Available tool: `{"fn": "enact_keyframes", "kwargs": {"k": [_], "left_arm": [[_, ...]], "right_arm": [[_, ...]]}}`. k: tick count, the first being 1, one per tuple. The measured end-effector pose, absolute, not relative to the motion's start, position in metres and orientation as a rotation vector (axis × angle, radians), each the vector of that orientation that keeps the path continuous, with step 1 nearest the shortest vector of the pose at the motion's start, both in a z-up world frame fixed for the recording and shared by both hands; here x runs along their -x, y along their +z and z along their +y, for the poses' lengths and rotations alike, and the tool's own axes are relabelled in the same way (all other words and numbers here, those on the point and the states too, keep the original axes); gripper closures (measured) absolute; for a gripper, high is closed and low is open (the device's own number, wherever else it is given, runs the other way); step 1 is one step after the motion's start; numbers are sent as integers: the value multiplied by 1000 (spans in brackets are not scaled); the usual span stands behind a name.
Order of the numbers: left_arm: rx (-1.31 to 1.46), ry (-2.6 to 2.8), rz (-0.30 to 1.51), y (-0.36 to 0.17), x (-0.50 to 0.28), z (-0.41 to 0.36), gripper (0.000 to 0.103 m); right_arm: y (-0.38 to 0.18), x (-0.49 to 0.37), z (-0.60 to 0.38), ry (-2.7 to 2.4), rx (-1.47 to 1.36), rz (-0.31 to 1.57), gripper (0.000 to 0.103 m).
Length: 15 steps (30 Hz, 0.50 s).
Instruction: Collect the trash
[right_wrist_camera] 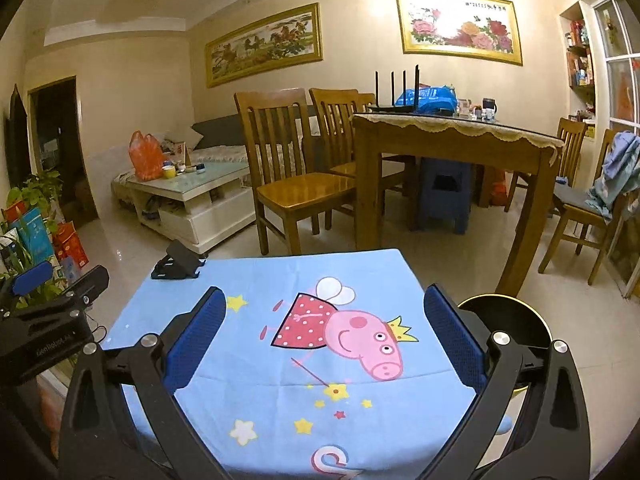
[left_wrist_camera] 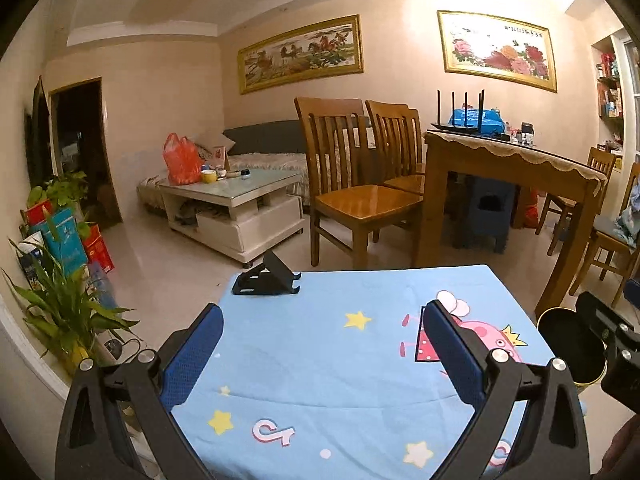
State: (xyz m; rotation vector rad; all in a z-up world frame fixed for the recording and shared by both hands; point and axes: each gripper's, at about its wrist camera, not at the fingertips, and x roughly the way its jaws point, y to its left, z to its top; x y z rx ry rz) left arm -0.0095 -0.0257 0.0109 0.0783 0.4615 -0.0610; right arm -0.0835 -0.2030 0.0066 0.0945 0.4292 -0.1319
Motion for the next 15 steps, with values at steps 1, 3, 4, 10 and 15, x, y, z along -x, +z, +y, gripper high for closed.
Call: {"fn": "enact_keyframes", "kwargs": {"k": [1, 3, 4, 10, 15], "left_arm": [[-72, -63, 465, 11, 9, -26, 6], [-66, -67, 463, 11, 10, -26, 6], [-69, -65, 460, 10, 12, -26, 6], [-64, -91, 460, 10, 15, -24, 6], [-62, -99, 466, 10, 15, -24, 6]], "right_arm": [[5, 82, -203, -130, -96, 434, 5], [4, 79, -206, -125, -99, 447, 5], [3, 78, -206, -122, -101, 450, 5], [1, 76, -206, -121, -97, 450, 5], [0, 74, -209, -127, -108, 464, 5]]}}
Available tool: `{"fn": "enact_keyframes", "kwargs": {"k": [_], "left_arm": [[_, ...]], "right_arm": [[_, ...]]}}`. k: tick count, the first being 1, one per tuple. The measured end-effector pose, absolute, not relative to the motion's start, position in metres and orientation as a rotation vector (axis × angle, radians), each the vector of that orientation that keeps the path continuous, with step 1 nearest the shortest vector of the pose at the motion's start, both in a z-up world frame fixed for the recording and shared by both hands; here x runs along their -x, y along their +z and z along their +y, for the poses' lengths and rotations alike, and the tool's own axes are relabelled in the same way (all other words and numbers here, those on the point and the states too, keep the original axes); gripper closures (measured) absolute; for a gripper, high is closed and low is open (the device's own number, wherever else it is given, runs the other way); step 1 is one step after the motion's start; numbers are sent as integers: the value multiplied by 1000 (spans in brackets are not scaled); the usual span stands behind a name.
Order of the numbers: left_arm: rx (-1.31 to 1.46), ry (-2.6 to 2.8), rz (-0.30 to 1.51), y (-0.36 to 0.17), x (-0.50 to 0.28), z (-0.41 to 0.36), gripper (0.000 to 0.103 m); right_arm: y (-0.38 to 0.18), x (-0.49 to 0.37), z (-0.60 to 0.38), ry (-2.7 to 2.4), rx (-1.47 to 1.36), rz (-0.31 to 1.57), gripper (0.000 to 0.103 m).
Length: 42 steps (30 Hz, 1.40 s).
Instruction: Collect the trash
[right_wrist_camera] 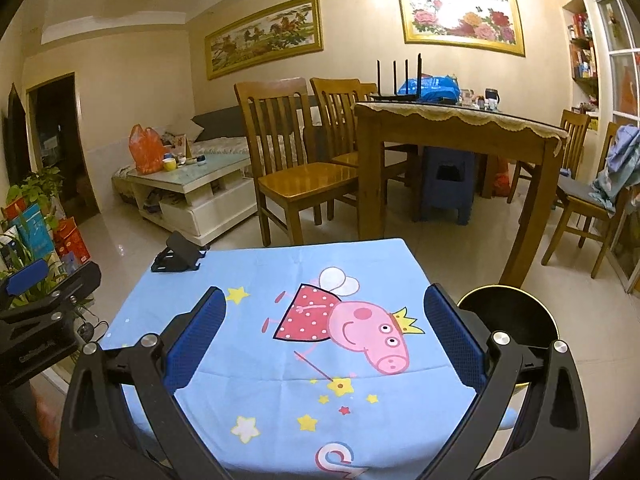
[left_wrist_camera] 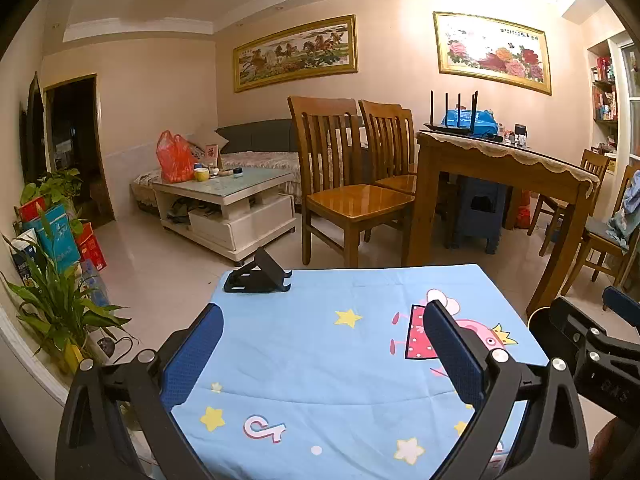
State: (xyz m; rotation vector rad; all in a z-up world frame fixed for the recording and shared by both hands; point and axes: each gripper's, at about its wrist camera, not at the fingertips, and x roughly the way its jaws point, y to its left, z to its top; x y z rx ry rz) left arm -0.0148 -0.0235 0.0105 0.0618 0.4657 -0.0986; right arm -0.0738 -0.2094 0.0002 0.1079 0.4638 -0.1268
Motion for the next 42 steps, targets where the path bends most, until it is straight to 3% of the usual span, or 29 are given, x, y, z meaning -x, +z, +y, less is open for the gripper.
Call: {"fn": "enact_keyframes", "kwargs": {"k": [42], "left_arm": [[-131, -76, 486, 3, 10, -30, 6]], "right_arm": [[0, 72, -217, -108, -151, 478, 5]]}}
